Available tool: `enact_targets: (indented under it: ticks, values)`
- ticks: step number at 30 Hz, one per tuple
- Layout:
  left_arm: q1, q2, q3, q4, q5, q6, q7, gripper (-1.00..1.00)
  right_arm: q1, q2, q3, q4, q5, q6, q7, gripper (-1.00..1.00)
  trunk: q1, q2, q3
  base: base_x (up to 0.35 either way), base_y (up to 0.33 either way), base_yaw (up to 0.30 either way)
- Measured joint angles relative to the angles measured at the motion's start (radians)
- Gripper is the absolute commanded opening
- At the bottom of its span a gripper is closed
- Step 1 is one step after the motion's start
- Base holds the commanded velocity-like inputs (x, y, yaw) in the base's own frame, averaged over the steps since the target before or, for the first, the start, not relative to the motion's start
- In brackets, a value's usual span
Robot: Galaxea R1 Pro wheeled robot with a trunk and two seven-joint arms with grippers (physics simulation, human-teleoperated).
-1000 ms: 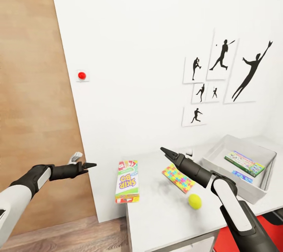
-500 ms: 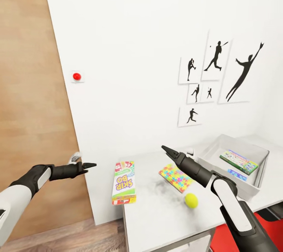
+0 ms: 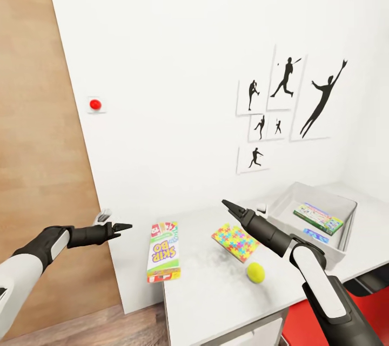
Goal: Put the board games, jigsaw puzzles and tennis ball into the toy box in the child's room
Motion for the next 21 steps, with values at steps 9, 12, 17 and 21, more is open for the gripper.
enact_targets:
  ticks: [9,12,17,21]
  values:
    - [0.000,0.000,0.000,0.000,-0.001,0.000,0.000,1.00,0.000,0.000,0.019,0.000,0.003,-0.003,0.000,1.00,0.035,-0.063,-0.028,0.000,0.000,-0.001]
    - [0.000,0.000,0.000,-0.001,-0.001,0.000,0.000,1.00,0.000,-0.001,0.020,-0.001,0.002,-0.005,0.001,1.00,0.046,-0.084,-0.038,0.000,0.000,0.000]
    - [0.000,0.000,0.000,0.000,0.000,0.000,0.000,1.00,0.000,0.000,0.025,-0.010,0.006,-0.006,-0.016,1.00,0.065,-0.119,-0.053,0.000,0.000,0.000]
    - [0.000,0.000,0.000,0.000,0.000,0.000,0.000,1.00,0.000,-0.001,0.029,-0.013,0.013,0.003,-0.105,1.00,0.081,-0.147,-0.066,0.000,0.000,0.000]
